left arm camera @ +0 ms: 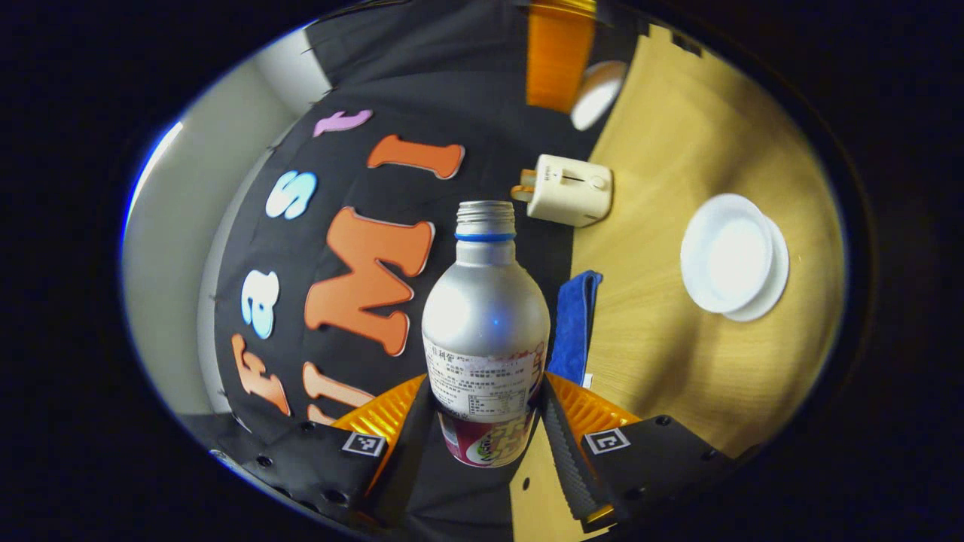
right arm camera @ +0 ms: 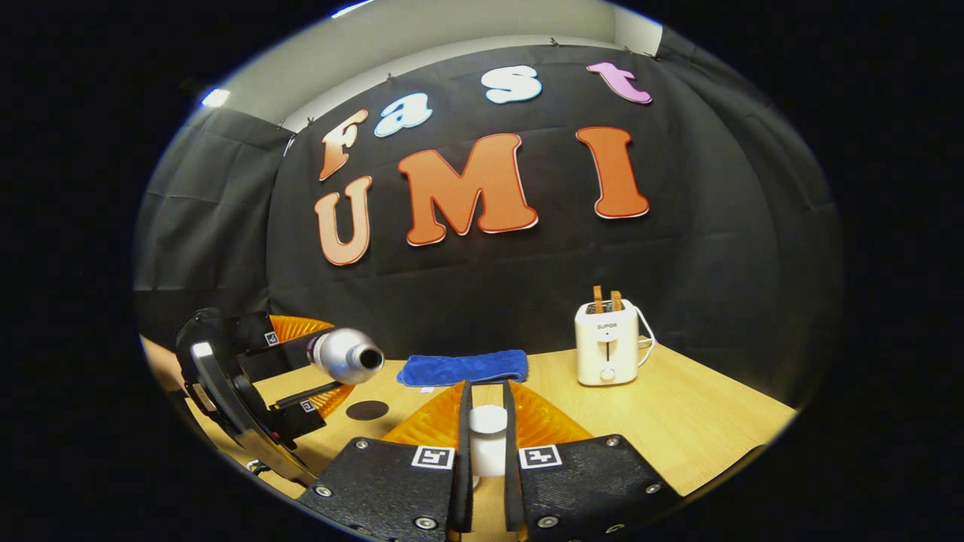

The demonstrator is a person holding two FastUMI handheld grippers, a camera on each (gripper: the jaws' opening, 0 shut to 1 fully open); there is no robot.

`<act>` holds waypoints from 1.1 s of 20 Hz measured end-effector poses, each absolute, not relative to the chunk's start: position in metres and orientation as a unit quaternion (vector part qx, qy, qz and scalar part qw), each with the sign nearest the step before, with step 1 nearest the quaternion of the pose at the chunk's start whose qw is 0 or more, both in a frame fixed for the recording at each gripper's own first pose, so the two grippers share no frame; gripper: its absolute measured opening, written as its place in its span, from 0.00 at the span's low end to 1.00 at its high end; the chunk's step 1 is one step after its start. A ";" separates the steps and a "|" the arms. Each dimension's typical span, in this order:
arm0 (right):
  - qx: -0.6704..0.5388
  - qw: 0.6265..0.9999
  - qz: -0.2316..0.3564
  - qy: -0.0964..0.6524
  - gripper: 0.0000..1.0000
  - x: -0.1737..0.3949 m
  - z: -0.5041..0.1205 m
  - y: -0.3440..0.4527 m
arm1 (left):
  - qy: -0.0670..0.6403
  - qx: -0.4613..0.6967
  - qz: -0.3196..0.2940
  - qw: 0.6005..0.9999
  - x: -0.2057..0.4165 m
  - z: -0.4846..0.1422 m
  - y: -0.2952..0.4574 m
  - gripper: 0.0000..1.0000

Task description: Open the teacup lid with one hand, grasp the water bottle and pour water into the teacup with the other hand; after pouring, place the water bottle on the coaster and then close the teacup lid.

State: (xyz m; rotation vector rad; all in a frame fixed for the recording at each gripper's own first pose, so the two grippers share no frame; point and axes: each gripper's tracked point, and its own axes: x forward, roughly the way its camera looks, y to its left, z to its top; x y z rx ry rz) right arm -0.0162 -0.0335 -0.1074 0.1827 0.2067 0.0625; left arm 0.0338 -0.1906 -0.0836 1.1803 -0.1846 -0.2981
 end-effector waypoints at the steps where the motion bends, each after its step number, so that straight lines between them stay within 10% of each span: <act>1: 0.087 0.990 0.037 0.105 0.17 -0.014 -0.109 -0.028 | -0.088 0.527 -0.130 0.835 0.036 -0.079 -0.188 0.81; 12: 0.066 0.988 0.063 0.123 0.17 0.004 -0.122 0.002 | -0.012 0.231 -0.056 0.971 0.065 -0.084 -0.108 0.80; 22: 0.068 0.978 0.099 0.171 0.17 0.006 -0.169 0.036 | 0.054 0.030 -0.068 0.996 0.080 -0.089 -0.080 0.80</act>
